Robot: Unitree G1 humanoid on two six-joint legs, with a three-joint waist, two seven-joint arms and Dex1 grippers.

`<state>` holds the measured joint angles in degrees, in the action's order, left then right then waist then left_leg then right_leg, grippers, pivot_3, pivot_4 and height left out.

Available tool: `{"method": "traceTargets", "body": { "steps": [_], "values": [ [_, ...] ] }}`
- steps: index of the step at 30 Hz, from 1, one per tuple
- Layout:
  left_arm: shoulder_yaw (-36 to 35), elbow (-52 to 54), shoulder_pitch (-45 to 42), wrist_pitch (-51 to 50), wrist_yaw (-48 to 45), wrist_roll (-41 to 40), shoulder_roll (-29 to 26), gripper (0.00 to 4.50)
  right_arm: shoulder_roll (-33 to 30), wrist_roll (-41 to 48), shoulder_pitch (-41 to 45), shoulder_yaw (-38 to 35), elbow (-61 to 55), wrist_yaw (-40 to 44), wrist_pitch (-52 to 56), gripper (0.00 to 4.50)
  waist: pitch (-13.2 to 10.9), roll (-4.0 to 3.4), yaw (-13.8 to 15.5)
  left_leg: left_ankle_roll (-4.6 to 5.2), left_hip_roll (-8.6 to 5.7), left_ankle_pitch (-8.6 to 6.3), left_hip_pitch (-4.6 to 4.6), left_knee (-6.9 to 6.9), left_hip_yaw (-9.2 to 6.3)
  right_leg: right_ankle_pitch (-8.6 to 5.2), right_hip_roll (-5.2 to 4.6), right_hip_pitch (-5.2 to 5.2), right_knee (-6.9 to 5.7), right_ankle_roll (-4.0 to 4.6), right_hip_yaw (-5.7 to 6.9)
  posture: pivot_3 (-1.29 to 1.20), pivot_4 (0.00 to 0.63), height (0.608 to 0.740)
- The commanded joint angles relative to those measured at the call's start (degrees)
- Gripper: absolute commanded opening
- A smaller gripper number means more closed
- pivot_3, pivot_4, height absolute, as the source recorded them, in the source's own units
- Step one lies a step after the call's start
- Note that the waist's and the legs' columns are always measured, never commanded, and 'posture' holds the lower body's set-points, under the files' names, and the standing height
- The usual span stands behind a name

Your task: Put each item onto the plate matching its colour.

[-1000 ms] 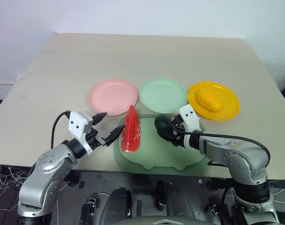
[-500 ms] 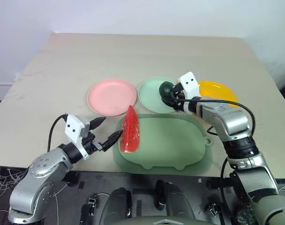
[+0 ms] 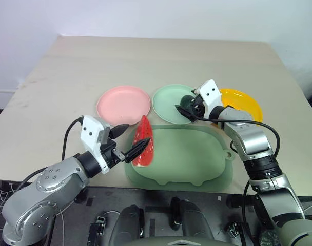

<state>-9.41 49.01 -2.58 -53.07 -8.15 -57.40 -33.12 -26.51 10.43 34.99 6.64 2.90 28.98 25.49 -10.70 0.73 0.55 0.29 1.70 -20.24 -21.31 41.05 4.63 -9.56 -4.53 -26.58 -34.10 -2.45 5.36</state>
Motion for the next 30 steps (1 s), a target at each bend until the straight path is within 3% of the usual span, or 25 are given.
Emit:
{"method": "traceTargets", "body": {
  "steps": [1, 17, 21, 24, 28, 30],
  "values": [
    [4.19, 0.71, -3.57, -5.65, 4.84, 0.65, -1.98, 4.5, 0.72, 2.7, -0.27, -5.12, -5.05, -0.68, 0.28, 4.49, 0.0, 0.0, 0.09, -0.01, -0.03, 0.01, -0.01, 0.0, -0.02, 0.0, 0.0, 0.0, 0.0, 0.0, 0.0, 0.0, 0.15, 0.74],
    [11.95, -13.74, -13.47, -19.78, 14.77, 4.54, 8.31, 4.5, -0.82, 3.69, -8.63, -10.74, -13.36, -1.86, 3.36, 4.49, 0.01, 0.0, 0.19, -0.07, -0.12, 0.04, 0.02, 0.0, -0.04, 0.0, 0.0, 0.06, 0.0, 0.0, 0.0, 0.0, 0.15, 0.74],
    [11.51, -13.55, -14.48, -19.8, 13.33, 5.87, 9.12, 3.73, -1.05, 4.21, -10.6, -12.93, -15.32, -2.64, 3.78, 4.5, 0.01, 0.0, 0.16, -0.09, -0.12, 0.05, 0.05, 0.0, -0.03, 0.0, -0.01, 0.08, -0.01, 0.0, 0.0, 0.0, 0.15, 0.74],
    [10.88, -13.16, -14.93, -19.34, 12.38, 6.92, 9.32, 3.51, -1.42, 6.15, -12.98, -15.64, -17.85, -2.05, 3.99, 4.5, 0.01, 0.0, 0.25, -0.1, -0.12, 0.05, 0.05, 0.0, -0.05, 0.0, -0.01, 0.08, -0.01, 0.0, 0.0, 0.0, 0.15, 0.74],
    [7.92, -13.84, -18.11, -17.12, 11.3, 7.71, 10.81, 2.8, -2.06, 15.24, -19.55, -23.76, -24.29, 0.62, 7.51, 4.5, 0.0, 0.01, 0.37, -0.09, -0.14, 0.05, 0.02, 0.0, -0.09, -0.01, -0.02, 0.09, 0.02, 0.0, 0.02, 0.0, 0.15, 0.74],
    [6.68, -14.91, -20.32, -16.17, 10.5, 7.74, 11.66, 2.8, -3.9, 20.39, -23.9, -26.06, -28.19, 3.84, 10.63, 4.5, -0.01, 0.02, 0.33, -0.08, -0.14, 0.05, 0.01, 0.01, -0.08, 0.0, -0.04, 0.09, 0.02, 0.0, 0.01, 0.0, 0.15, 0.74]
  ]
}}
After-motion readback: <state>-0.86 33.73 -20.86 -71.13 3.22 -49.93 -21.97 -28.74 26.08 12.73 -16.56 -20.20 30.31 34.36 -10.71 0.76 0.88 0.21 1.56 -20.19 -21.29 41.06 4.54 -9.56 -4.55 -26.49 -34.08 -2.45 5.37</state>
